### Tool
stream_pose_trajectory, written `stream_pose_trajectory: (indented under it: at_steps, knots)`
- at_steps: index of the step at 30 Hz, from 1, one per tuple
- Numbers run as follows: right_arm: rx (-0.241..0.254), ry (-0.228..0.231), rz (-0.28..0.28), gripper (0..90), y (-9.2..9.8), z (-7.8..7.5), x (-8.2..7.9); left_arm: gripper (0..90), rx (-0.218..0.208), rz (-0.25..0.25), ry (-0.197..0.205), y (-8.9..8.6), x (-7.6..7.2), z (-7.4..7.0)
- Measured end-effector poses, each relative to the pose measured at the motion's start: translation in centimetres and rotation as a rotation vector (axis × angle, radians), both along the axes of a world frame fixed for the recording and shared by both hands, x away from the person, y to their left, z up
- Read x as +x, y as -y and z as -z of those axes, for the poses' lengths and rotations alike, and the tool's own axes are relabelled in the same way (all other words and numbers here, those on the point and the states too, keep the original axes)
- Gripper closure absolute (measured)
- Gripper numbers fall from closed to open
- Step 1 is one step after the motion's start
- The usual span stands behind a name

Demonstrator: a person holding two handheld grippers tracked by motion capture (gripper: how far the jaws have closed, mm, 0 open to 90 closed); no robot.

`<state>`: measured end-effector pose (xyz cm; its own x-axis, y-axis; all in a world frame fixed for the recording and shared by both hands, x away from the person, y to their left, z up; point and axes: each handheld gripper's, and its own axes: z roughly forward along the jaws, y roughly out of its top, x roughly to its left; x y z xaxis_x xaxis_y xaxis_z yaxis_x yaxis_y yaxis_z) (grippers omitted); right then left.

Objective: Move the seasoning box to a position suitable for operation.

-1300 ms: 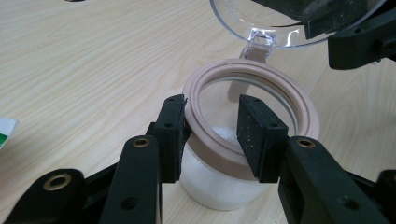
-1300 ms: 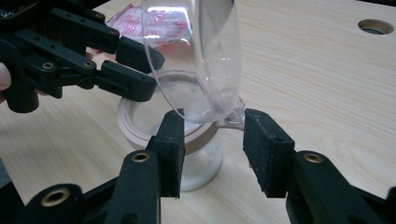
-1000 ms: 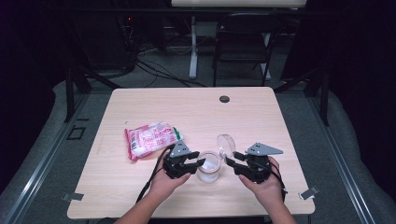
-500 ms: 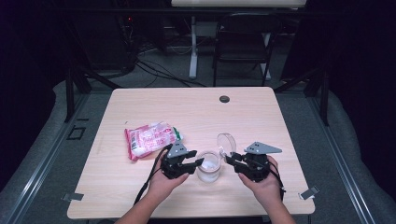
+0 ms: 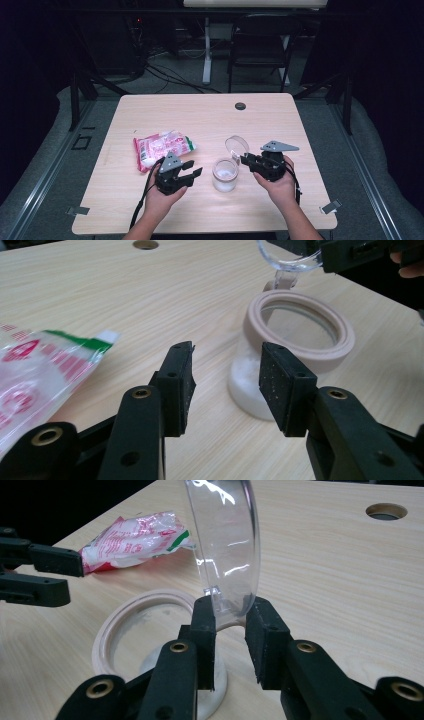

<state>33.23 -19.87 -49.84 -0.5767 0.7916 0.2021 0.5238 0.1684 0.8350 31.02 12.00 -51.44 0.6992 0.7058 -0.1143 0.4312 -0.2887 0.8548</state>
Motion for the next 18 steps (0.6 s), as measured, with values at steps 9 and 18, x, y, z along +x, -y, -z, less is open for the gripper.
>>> stream_pose_trajectory:
  at_steps: [9,18]
  knots:
    - [0.077,-0.02,-0.011,69.6,0.7,0.5,1.5,57.1,0.018,-0.075,0.014,-2.3,-0.3,0.2]
    - [0.123,-0.044,-0.021,64.9,1.2,1.2,1.6,56.1,0.062,-0.162,0.004,-4.1,1.4,1.2]
